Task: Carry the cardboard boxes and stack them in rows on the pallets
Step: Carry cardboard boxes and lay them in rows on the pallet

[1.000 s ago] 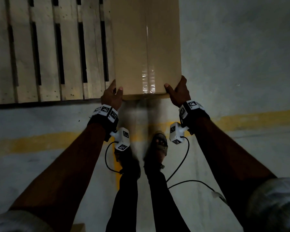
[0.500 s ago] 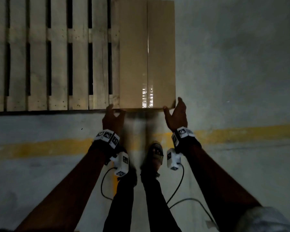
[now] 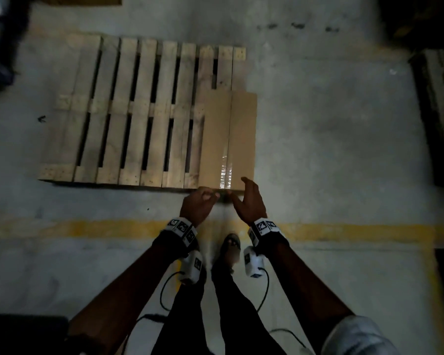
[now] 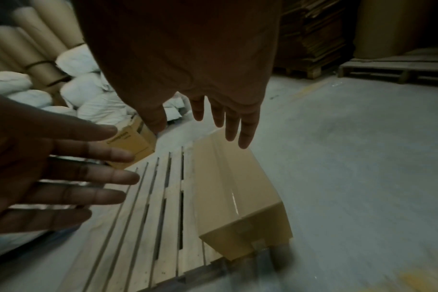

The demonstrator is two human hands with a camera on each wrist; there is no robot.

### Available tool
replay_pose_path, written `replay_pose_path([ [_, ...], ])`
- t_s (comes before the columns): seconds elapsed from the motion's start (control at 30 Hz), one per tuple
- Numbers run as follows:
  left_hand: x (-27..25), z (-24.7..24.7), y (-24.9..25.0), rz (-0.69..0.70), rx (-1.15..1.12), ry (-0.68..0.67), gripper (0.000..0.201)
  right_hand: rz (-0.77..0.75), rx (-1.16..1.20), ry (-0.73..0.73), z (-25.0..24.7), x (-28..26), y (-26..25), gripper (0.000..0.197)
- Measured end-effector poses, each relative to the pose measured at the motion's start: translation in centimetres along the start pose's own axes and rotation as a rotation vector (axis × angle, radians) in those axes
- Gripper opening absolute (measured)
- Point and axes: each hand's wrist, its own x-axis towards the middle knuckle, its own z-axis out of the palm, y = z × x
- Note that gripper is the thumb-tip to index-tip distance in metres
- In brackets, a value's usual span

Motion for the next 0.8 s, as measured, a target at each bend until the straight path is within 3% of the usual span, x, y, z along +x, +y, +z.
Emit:
replay_pose_path([
  [0.2,-5.6,-3.4,4.5,0.109,-0.013,0.027,0.020,-0.194,-0.094,-0.063,-4.3,-3.5,-4.9,0.058],
  [0.37,-9.0,-7.9,4.5,0.131,-0.126,0.207,0.019,-0.282,-0.158,-0.150,-4.9,-4.8,-7.8,0.058],
  [0.53,-12.7,-13.2,0.6,0.040,-0.197,0.383,0.025,-0.433,-0.240,-0.302,-0.1,-5.9,-12.9,0.059],
  [0.8,-22.6,-21.0,-12.1,-0.111,-0.316,0.635,0.027,-0.705,-0.419,-0.587,12.8,-13.0,-23.2,0.061],
])
